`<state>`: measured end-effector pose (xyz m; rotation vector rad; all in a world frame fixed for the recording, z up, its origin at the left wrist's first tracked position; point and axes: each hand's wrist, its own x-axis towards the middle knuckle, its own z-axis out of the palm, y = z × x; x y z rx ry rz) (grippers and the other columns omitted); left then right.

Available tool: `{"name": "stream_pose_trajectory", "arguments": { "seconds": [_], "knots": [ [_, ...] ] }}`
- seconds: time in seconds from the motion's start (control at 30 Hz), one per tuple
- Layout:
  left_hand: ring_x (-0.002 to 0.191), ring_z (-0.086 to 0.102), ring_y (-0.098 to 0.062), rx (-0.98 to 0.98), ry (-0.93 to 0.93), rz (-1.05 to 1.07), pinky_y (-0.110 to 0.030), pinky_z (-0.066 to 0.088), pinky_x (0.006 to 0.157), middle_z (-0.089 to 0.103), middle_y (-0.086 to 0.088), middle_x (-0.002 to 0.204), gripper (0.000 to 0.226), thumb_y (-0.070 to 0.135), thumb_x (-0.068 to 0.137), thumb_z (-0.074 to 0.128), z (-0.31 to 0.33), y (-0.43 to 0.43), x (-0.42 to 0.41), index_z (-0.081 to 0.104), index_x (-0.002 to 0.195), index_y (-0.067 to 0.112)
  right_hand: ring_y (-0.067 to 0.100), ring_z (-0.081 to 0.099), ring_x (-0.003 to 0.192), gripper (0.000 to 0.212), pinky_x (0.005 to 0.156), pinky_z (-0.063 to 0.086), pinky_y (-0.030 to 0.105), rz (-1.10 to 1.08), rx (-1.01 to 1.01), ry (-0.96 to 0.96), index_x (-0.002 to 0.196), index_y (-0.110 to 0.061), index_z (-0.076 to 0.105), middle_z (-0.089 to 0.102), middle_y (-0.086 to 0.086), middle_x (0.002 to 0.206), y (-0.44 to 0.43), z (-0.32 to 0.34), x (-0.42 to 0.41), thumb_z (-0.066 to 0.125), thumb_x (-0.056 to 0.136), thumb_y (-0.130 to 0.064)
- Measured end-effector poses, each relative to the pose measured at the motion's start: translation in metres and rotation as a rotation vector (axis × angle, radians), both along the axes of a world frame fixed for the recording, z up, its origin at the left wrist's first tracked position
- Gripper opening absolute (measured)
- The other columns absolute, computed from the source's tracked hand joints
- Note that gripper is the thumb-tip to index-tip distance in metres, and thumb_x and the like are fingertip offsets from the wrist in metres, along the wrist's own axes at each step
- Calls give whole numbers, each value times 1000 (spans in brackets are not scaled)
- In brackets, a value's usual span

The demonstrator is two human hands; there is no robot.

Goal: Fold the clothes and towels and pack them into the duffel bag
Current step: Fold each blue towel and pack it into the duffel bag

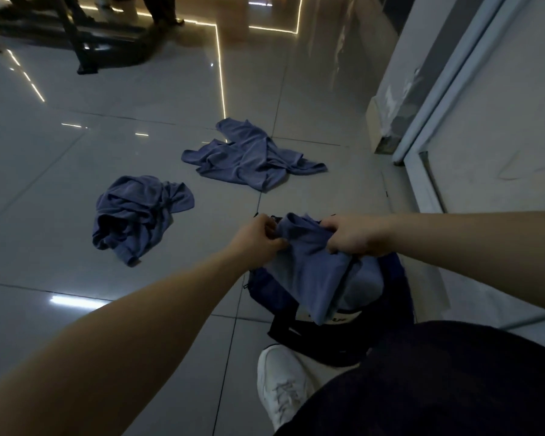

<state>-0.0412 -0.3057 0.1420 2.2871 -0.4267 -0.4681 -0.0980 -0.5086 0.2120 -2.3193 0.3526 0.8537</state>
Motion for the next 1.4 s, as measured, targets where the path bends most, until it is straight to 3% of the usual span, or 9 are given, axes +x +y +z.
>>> {"name": "stream_pose_trajectory", "arguments": {
  "seconds": [0.13,0.3,0.4,0.5,0.57,0.8,1.17,1.27,1.4],
  "knots": [
    [94,54,-19,114,3,-65,-31,43,77,58,0,108,36,27,88,69,-19,-30,-4,54,118,15,27,52,67,13,50,41,31,-171,-65,-104,99,-5,56,55,18,84,-40,-4,-11,50,91,3],
    [88,57,-23,248,38,-133,-39,52,76,60,-4,99,17,22,90,63,-45,-48,-13,54,103,14,30,56,71,14,53,42,33,-336,-16,-208,94,-2,59,58,19,82,-56,-34,-12,49,86,3],
    [76,58,-19,123,90,9,-32,46,62,61,-1,83,22,36,96,58,-55,-55,-12,57,92,14,36,65,83,22,64,57,47,-400,95,-221,98,-9,63,67,18,91,-53,-55,-7,55,78,-3],
    [73,64,-25,-174,463,219,-39,55,69,67,-11,81,45,50,95,57,-57,-67,-7,62,84,7,37,69,95,41,86,58,55,-456,262,-200,112,-17,65,71,15,104,-54,-74,-4,63,72,-11],
    [80,67,-31,-321,713,313,-42,59,77,70,-18,91,47,48,89,67,-57,-71,-7,65,94,1,35,68,100,38,92,56,54,-493,339,-190,114,-19,64,70,13,110,-54,-78,-4,67,77,-11],
    [104,66,-38,-362,896,386,-50,57,88,66,-18,120,99,57,48,84,-86,-84,-2,59,130,8,38,67,104,30,94,53,48,-604,607,-158,123,-7,62,70,21,116,-68,-91,-9,54,96,5],
    [104,54,-15,-227,162,244,-28,46,79,52,3,121,61,16,82,72,-67,-92,-26,40,134,21,24,59,93,37,73,47,32,-455,-132,-372,123,-15,45,60,7,110,-54,-92,-23,64,91,-14],
    [99,56,-18,-123,1,161,-34,49,66,53,3,120,47,16,82,64,-65,-97,-36,44,124,26,28,61,108,30,88,50,34,-278,-185,-469,124,-15,54,63,9,120,-36,-93,-30,59,94,-14],
    [94,59,-11,-151,-10,50,-33,53,78,61,6,111,32,23,90,62,-62,-91,-40,56,121,24,22,61,108,25,85,48,29,-253,-27,-399,113,-14,67,64,3,116,-19,-105,-41,61,91,-24]
  ]
}}
